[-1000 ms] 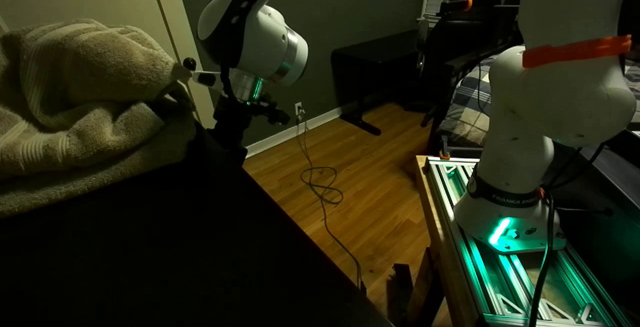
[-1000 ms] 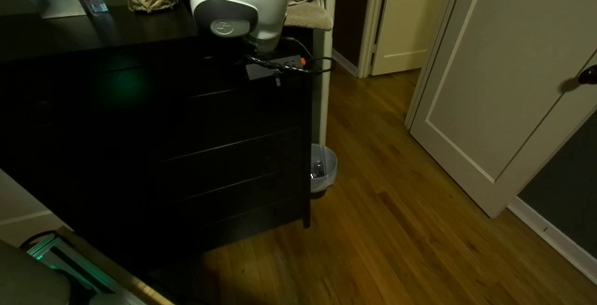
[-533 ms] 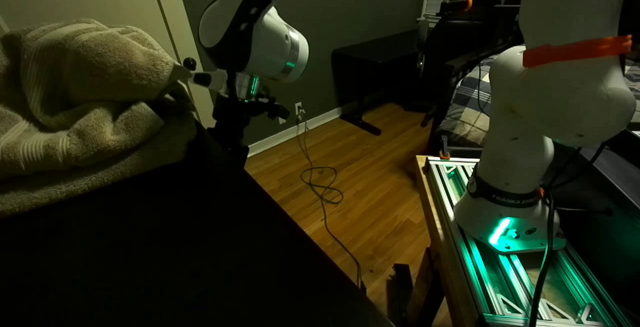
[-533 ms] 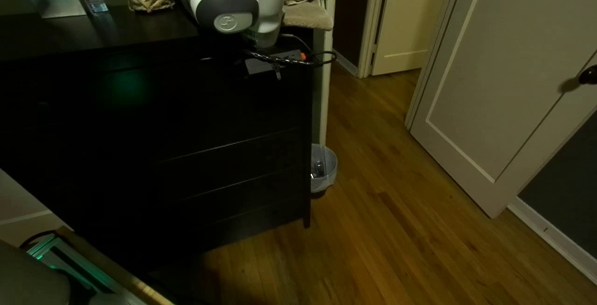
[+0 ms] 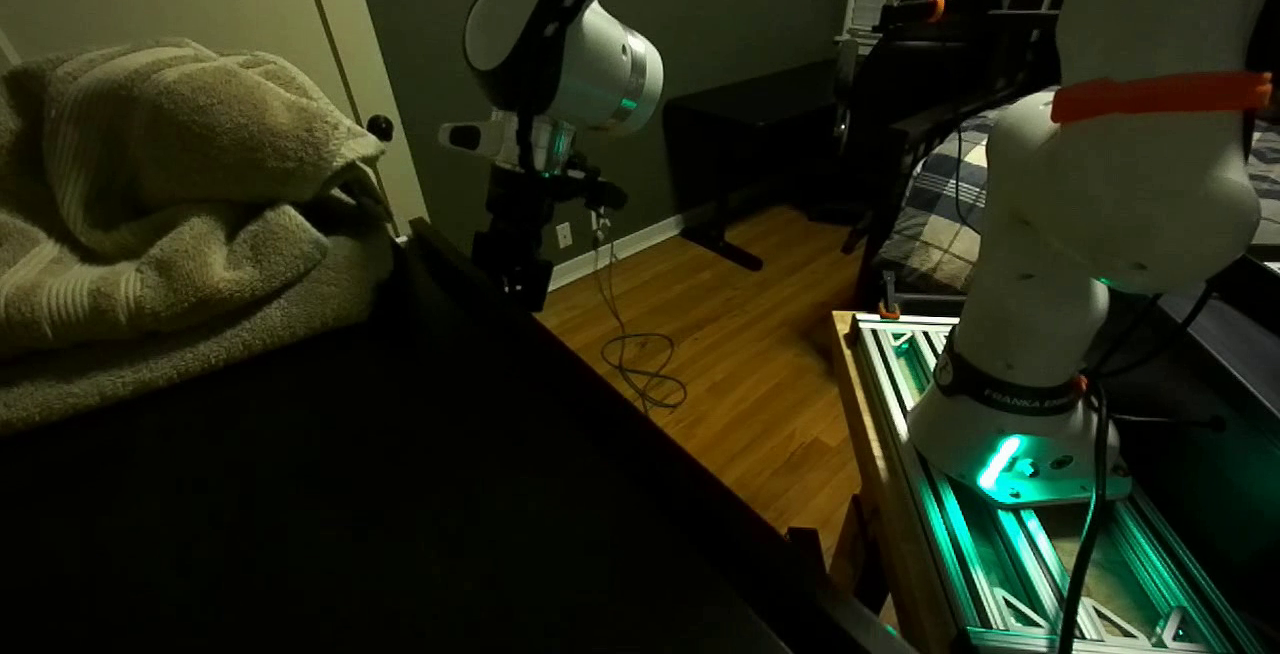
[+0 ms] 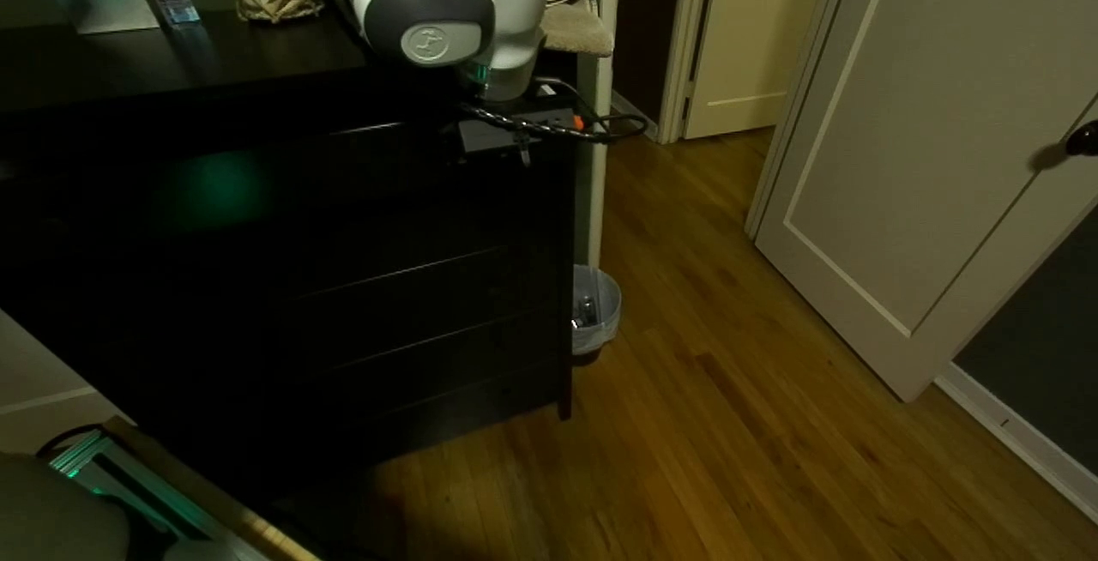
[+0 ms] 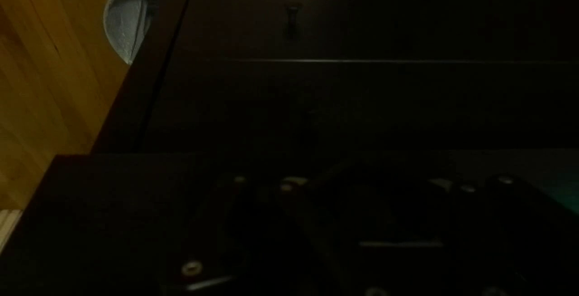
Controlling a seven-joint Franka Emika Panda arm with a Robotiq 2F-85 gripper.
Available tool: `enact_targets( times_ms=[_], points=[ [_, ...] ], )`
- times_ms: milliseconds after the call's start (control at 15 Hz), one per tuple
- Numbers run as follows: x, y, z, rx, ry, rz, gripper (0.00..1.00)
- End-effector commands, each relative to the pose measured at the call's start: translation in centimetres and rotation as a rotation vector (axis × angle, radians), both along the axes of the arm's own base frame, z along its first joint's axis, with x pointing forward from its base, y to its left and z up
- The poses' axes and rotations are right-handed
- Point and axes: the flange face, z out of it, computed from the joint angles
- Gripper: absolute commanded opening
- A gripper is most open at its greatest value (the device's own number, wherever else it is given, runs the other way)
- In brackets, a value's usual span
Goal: Open the topmost drawer fully
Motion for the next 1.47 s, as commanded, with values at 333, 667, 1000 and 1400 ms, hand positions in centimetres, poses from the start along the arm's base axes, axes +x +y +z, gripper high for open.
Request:
enact_targets(
  times_ms=[333,667,1000,1400],
  points=[
    [-8.3,-9.7,2.5,-0.002,0.056,-0.044,0.02],
    [-10.5,-13.0,2.7,0.001,0.077,-0.045,0.02],
    [-11.0,-13.4,3.4,-0.042,0.128,-0.015,0.32],
    [-12.6,-14.2,9.3,-0.393,0.265,-0.080,0.70]
  ],
)
